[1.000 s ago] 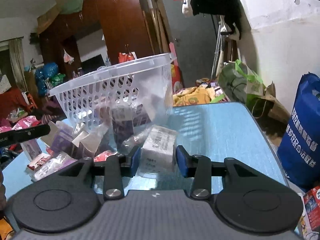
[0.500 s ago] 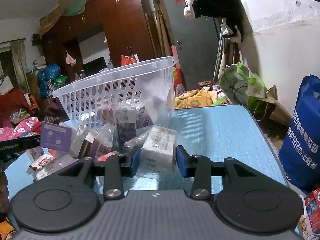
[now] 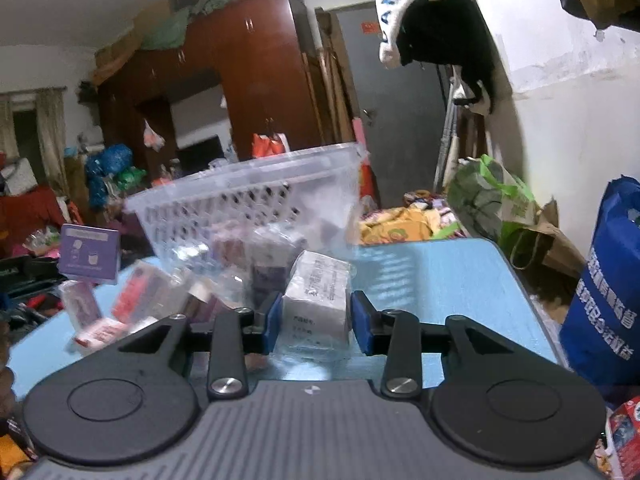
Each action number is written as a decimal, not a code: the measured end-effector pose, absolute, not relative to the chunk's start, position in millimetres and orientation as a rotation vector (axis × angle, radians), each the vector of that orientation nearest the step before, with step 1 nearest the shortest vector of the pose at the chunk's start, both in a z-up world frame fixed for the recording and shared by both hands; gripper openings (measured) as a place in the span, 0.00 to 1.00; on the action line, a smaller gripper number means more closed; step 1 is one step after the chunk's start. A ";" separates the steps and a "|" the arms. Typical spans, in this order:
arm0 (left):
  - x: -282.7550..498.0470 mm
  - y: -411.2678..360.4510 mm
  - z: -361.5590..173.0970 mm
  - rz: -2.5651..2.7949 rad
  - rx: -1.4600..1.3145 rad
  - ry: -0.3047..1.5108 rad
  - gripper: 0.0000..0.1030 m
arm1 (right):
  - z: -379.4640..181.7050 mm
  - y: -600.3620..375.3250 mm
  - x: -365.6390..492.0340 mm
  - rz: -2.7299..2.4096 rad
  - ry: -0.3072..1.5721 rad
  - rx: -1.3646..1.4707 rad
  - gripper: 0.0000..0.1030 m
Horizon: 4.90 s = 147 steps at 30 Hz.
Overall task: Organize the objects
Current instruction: 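Lift both held items over the white basket and open both tools, then grasp the white box with red print using the left tool while the right grasps the purple-wrapped box, then lift both held boxes over the white basket and open both tools, then grasp the clear wrapped block with the left tool while the right grasps the bagged red ball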
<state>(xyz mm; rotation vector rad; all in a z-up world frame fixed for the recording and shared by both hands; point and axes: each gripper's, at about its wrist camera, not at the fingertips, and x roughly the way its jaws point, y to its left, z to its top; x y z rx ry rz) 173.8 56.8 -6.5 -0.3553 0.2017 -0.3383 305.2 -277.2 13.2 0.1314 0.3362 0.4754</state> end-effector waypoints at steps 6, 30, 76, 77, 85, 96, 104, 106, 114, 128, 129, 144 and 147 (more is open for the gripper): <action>192.4 63.6 44.0 -0.353 -0.366 0.139 0.04 | 79.2 -230.9 303.4 0.513 0.220 -0.008 0.39; 171.7 51.2 21.5 -0.205 -0.199 0.303 0.85 | 8.9 -239.2 296.7 0.585 0.407 0.130 1.00; 114.4 25.0 -38.6 -0.139 -0.098 0.222 0.72 | -18.5 -243.4 222.6 0.562 0.253 -0.008 0.38; 113.5 23.6 -38.9 -0.145 -0.094 0.217 0.72 | -18.2 -243.9 221.8 0.562 0.250 -0.007 0.38; 111.3 23.1 -39.4 -0.153 -0.094 0.205 0.72 | -14.0 -247.7 219.8 0.560 0.229 0.003 0.38; 107.8 23.0 -37.9 -0.162 -0.098 0.184 0.72 | -11.3 -252.2 218.3 0.549 0.211 0.013 0.38; 109.3 33.3 -24.0 -0.196 -0.142 0.159 0.72 | 7.0 -252.7 221.8 0.539 0.165 -0.010 0.37; 117.2 38.5 -7.8 -0.218 -0.156 0.145 0.72 | 25.4 -244.5 231.0 0.539 0.135 -0.062 0.37; 224.8 46.6 93.5 -0.227 -0.200 0.175 0.72 | 95.0 -197.0 340.8 0.548 0.096 -0.181 0.37; 245.1 55.3 74.1 -0.173 -0.180 0.268 0.83 | 77.9 -215.8 323.6 0.534 0.093 -0.088 1.00; 230.4 58.3 70.1 -0.169 -0.161 0.258 0.84 | 68.7 -223.0 317.2 0.545 0.152 -0.071 1.00; 197.8 106.1 -1.5 -0.054 -0.170 0.445 0.86 | -3.9 -222.1 332.6 0.648 0.559 -0.057 0.71; 211.2 100.4 -9.7 -0.035 -0.152 0.504 0.71 | -6.3 -218.6 332.2 0.620 0.576 -0.077 0.64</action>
